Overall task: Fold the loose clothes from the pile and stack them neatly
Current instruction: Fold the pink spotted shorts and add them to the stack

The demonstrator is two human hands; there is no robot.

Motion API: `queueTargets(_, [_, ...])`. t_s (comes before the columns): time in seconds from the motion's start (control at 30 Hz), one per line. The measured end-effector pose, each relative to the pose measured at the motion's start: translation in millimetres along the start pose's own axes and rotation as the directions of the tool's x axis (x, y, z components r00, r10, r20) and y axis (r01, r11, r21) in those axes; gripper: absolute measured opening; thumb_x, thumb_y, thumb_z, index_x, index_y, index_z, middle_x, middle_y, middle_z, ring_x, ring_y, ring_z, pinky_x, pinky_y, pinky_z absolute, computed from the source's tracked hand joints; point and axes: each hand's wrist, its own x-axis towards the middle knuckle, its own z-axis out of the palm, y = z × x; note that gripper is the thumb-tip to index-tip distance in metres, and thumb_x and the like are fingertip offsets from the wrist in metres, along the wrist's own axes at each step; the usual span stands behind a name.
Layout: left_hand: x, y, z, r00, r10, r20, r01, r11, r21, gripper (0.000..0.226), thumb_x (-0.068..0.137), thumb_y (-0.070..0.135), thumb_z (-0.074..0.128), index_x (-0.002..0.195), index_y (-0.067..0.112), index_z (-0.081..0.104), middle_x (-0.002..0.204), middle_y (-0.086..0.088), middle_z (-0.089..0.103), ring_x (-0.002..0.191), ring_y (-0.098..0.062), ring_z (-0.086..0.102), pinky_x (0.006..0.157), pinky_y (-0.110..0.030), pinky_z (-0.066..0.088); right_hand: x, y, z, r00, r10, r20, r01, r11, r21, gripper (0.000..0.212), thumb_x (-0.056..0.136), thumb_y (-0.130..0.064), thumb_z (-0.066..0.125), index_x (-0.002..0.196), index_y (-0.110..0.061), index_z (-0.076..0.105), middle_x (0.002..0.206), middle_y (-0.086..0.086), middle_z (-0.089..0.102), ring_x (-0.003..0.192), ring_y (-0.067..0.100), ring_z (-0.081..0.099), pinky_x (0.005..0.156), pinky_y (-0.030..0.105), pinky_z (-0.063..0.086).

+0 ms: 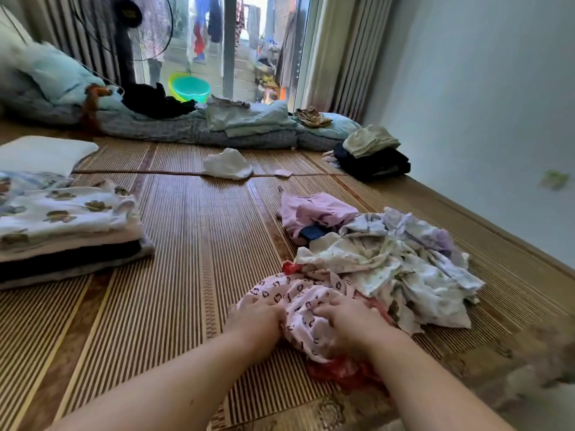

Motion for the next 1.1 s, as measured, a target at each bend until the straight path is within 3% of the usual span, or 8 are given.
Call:
queueTargets(0.17, [3,-15,-45,0.996,-0.051,-0.070,0.015,0.895,-0.445,0.025,0.098,0.038,0.045,0.075,0.030,0.049,0.080,0.004,0.057,0.076,-0.016,0.056,0.071,-0.036,0.048,8,11,-15,0.986,0.069,-0.152,0.006,0.895,0.445,0.019,0.092,-0.036,0.054,0.095,-0.037,0.073,0.094,-0.021,0.067,0.085,0.014,0.066,0.072,0.027,0.051])
queueTargets(0.27, [-9,-16,-95,0.985,-0.028,-0.172,-0.072,0.834,-0.547,0.027,0.099,0.029,0.047,0.073,0.021,0.049,0.065,0.003,0.047,0.050,-0.004,0.042,0.047,-0.020,0.036,-6,-9,-44,0.949,0.044,-0.313,0.197,0.694,0.693,0.031,0.094,-0.042,0.055,0.071,-0.028,0.070,0.054,-0.013,0.057,0.048,0.008,0.049,0.049,0.026,0.038])
queueTargets(0.4, [-44,-23,-157,0.908,0.085,-0.410,-0.241,0.906,-0.347,0.022,0.093,0.036,0.057,0.076,0.023,0.051,0.058,0.010,0.052,0.044,0.005,0.050,0.038,-0.009,0.034,-27,-44,-81,0.884,0.061,-0.464,0.384,0.472,0.793,0.028,0.096,-0.035,0.052,0.078,-0.019,0.067,0.061,0.002,0.058,0.053,0.020,0.050,0.055,0.031,0.042])
queueTargets(0.5, [-76,-42,-186,0.935,0.169,-0.310,-0.180,0.984,-0.006,0.028,0.075,0.041,0.075,0.078,0.036,0.048,0.066,0.010,0.058,0.051,0.004,0.056,0.041,-0.010,0.038,-38,-62,-98,0.863,0.078,-0.498,0.438,0.374,0.818,0.025,0.096,-0.032,0.052,0.087,-0.017,0.069,0.083,0.017,0.070,0.076,0.040,0.064,0.073,0.048,0.052])
queueTargets(0.67, [-121,-79,-202,0.940,0.092,-0.329,-0.075,0.995,0.066,0.024,0.074,0.019,0.068,0.082,0.035,0.052,0.073,0.011,0.059,0.066,-0.003,0.057,0.052,-0.012,0.040,-34,-90,-100,0.900,0.139,-0.414,0.381,0.211,0.900,0.027,0.096,-0.030,0.054,0.082,-0.016,0.073,0.070,0.007,0.070,0.062,0.020,0.064,0.054,0.020,0.048])
queueTargets(0.77, [-142,-92,-205,0.920,-0.035,-0.391,0.017,0.999,-0.049,0.031,0.074,0.022,0.069,0.096,0.040,0.056,0.082,0.015,0.061,0.071,0.001,0.058,0.057,-0.015,0.042,-19,-102,-84,0.930,0.165,-0.329,0.276,0.279,0.920,0.032,0.097,-0.033,0.054,0.085,-0.006,0.068,0.074,0.014,0.061,0.063,0.022,0.056,0.057,0.025,0.044])
queueTargets(0.97, [-152,-85,-212,0.914,-0.156,-0.376,0.060,0.965,-0.254,0.014,0.078,0.032,0.070,0.086,0.037,0.059,0.080,0.008,0.064,0.062,-0.003,0.063,0.045,-0.011,0.042,-14,-136,-58,0.906,0.034,-0.422,0.247,0.767,0.593,0.033,0.088,-0.018,0.057,0.121,-0.020,0.060,0.099,-0.002,0.062,0.087,0.014,0.056,0.074,0.027,0.046])
queueTargets(1.1, [-144,-71,-209,0.917,-0.287,-0.278,0.219,0.943,-0.251,0.015,0.082,0.038,0.067,0.096,0.034,0.062,0.094,0.010,0.060,0.072,-0.005,0.063,0.050,-0.018,0.048,-41,-182,-63,0.785,-0.316,-0.532,0.588,0.651,0.481,0.026,0.081,-0.044,0.064,0.104,-0.031,0.066,0.062,-0.012,0.060,0.058,0.000,0.058,0.058,0.016,0.044])
